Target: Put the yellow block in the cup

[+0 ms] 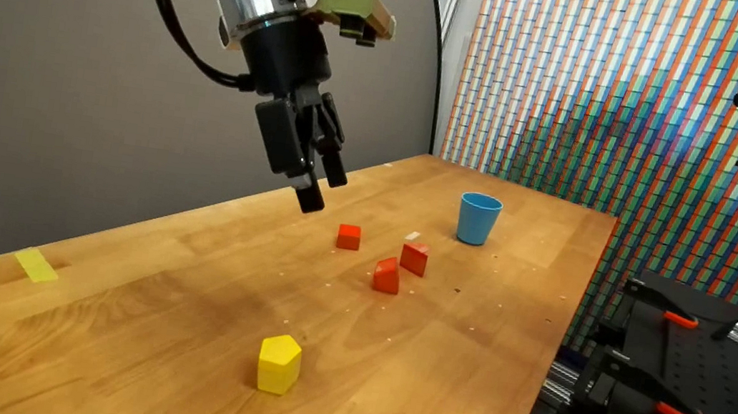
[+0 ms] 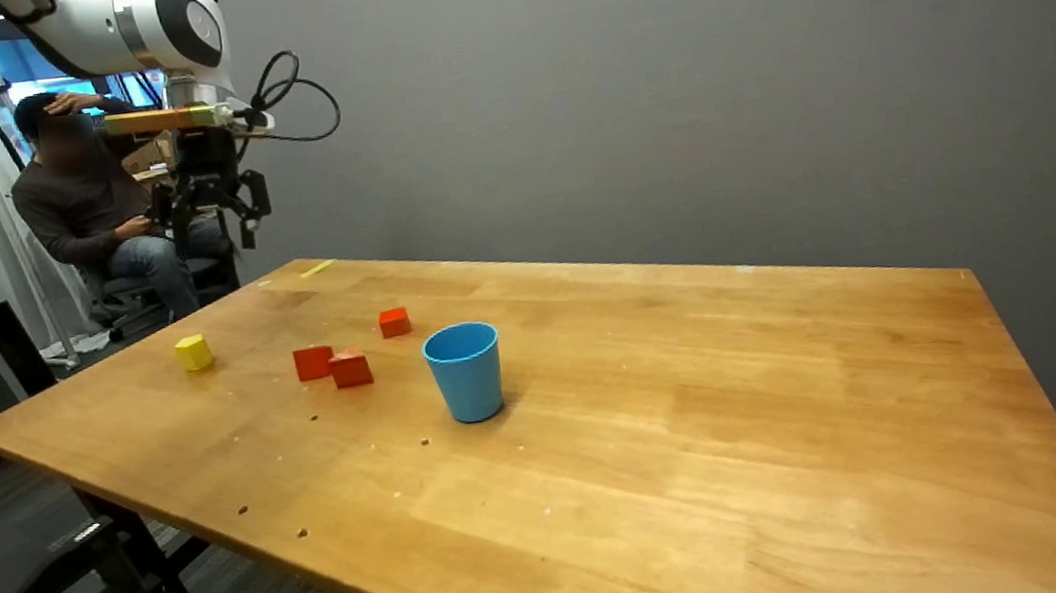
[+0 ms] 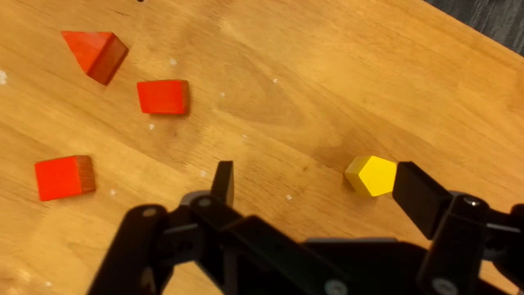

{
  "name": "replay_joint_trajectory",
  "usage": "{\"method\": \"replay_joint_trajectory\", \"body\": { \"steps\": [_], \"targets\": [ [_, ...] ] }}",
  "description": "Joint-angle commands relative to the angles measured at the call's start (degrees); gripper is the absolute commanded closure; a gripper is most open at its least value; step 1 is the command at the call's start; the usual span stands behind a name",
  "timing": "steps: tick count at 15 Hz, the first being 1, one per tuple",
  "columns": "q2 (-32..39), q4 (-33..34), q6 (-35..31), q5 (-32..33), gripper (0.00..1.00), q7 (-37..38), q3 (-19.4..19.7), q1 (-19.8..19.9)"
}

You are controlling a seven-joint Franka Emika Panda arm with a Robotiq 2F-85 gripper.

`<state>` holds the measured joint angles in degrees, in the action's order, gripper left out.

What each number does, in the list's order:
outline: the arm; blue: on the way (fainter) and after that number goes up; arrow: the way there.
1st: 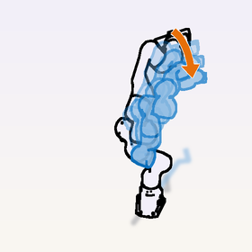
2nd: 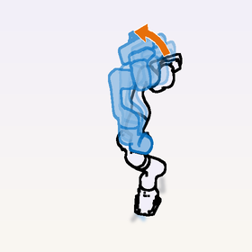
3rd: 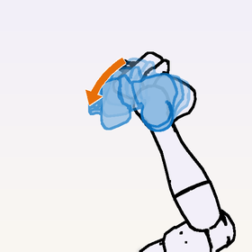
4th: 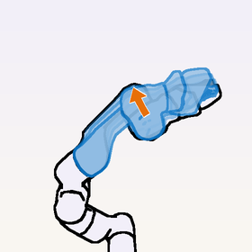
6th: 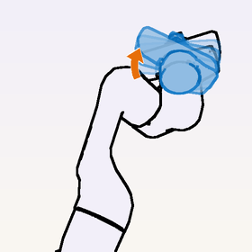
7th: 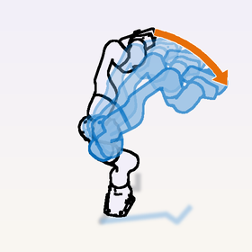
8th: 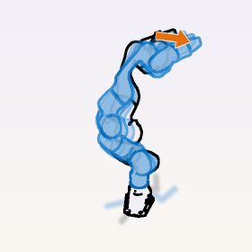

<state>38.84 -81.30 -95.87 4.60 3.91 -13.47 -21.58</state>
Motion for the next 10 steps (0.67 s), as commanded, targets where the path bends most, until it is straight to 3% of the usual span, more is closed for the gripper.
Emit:
{"method": "replay_joint_trajectory", "body": {
  "steps": [1,2,7,10],
  "targets": [
    [4.23,4.22,3.73,-0.28,0.0,-1.89,-0.21,-2.23],
    [2.18,1.14,0.93,-0.31,0.0,-0.63,0.37,-1.93],
    [1.95,-0.34,-0.38,0.23,0.0,0.06,0.69,-2.61],
    [0.56,-4.04,-8.01,0.14,0.0,-0.26,0.07,-2.79]
  ]
}}
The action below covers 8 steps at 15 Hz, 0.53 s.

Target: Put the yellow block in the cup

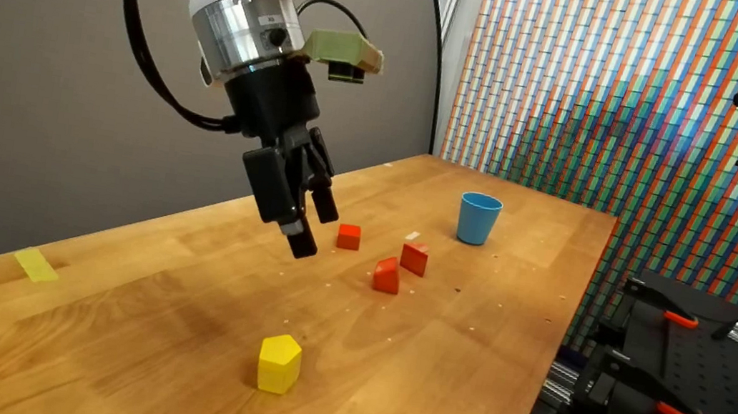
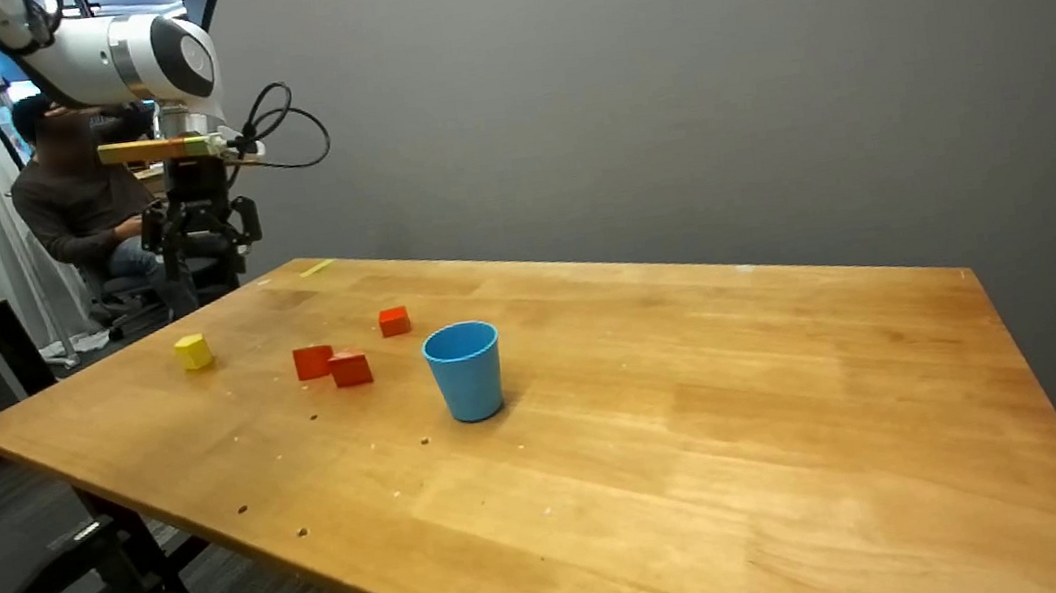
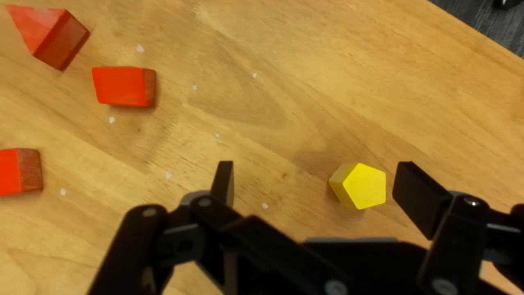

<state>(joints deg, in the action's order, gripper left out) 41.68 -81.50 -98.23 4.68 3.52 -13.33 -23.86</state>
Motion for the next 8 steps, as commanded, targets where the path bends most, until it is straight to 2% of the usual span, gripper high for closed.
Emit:
{"method": "replay_joint_trajectory", "body": {
  "steps": [1,8],
  "targets": [
    [-2.12,-4.31,-6.85,-0.11,0.0,-0.67,-0.37,-0.45],
    [-1.13,-11.73,-16.85,-2.9,0.0,-3.47,-2.59,0.26]
  ]
}}
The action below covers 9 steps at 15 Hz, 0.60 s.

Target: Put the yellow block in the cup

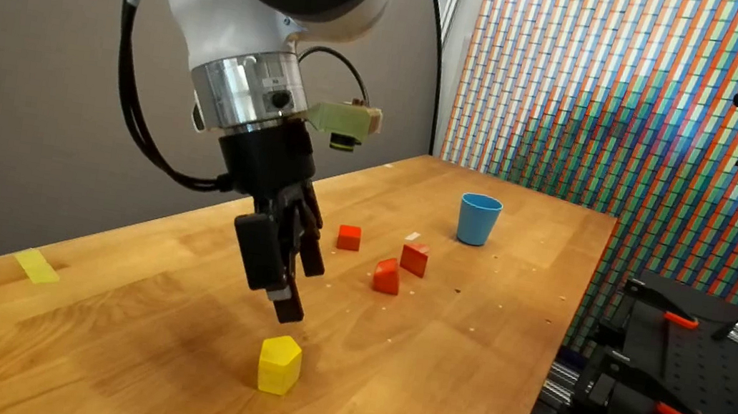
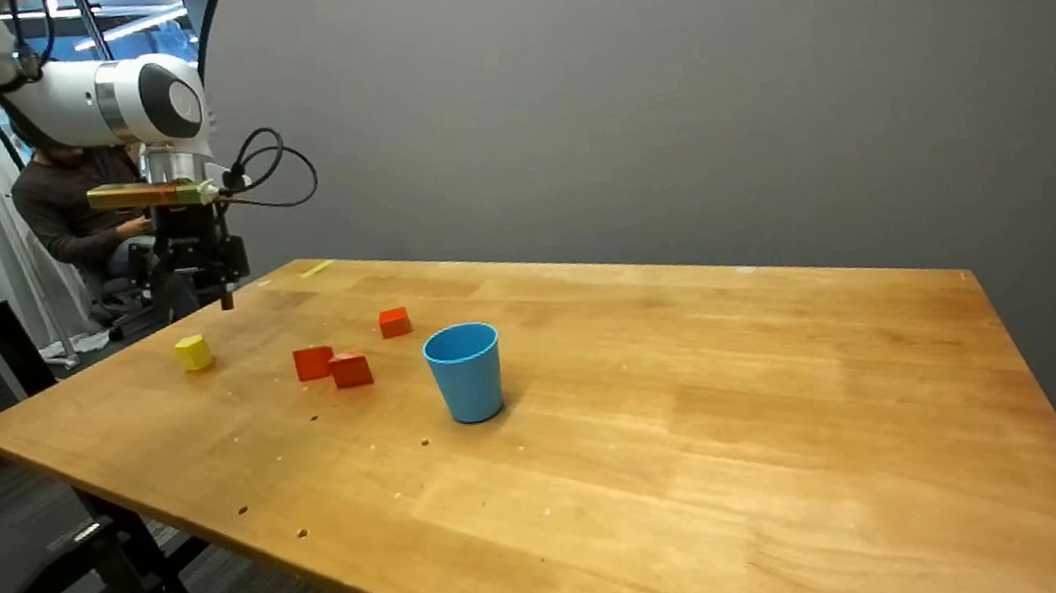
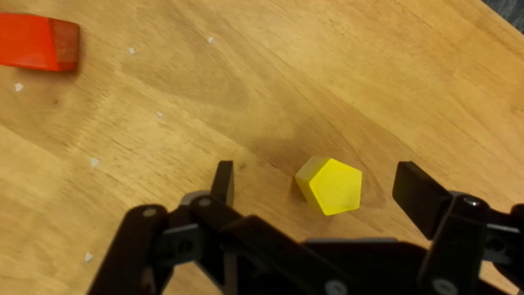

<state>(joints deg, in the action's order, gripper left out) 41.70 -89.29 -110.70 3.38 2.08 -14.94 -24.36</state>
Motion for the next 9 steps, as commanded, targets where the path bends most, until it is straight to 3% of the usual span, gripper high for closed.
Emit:
{"method": "replay_joint_trajectory", "body": {
  "steps": [1,9],
  "targets": [
    [-1.0,-4.72,-5.89,-1.55,0.0,-2.5,-1.16,0.68],
    [4.39,-4.14,-13.44,1.11,0.0,0.29,0.31,-2.94]
  ]
}}
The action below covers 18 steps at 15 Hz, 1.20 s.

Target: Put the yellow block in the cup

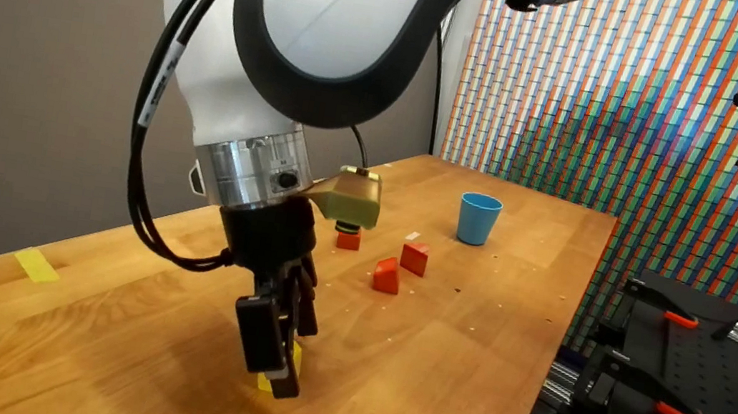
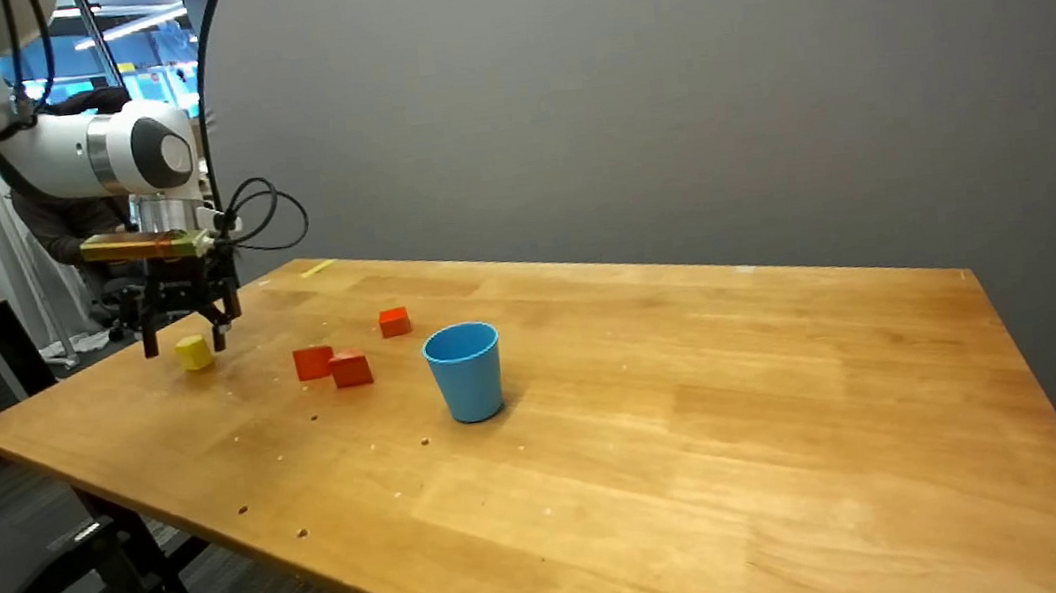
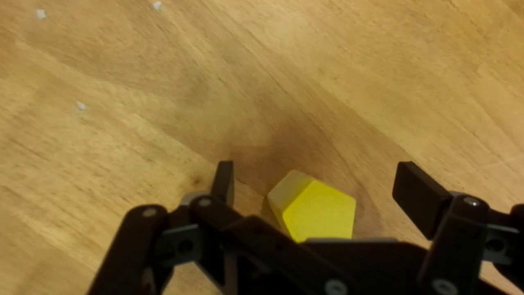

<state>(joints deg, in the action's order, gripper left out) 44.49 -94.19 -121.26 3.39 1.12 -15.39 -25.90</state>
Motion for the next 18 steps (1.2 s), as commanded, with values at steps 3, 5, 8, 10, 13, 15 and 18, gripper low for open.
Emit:
{"method": "replay_joint_trajectory", "body": {
  "steps": [3,5,8,10,13,15,18],
  "targets": [
    [2.53,0.94,-6.53,3.17,0.32,3.61,2.21,-3.36],
    [2.09,0.95,-6.51,4.55,0.49,4.76,2.75,-3.8],
    [1.2,0.94,-6.57,4.58,0.73,5.3,2.64,-3.84],
    [-0.33,0.16,-6.95,4.54,0.8,6.1,2.6,-3.73],
    [-5.09,-3.98,-8.92,3.76,0.81,10.63,3.61,-3.14],
    [-9.29,-7.97,-10.68,2.98,0.81,15.65,4.92,-2.39],
    [-16.09,-15.5,-12.94,2.46,0.81,22.56,6.72,-1.57]
  ]
}}
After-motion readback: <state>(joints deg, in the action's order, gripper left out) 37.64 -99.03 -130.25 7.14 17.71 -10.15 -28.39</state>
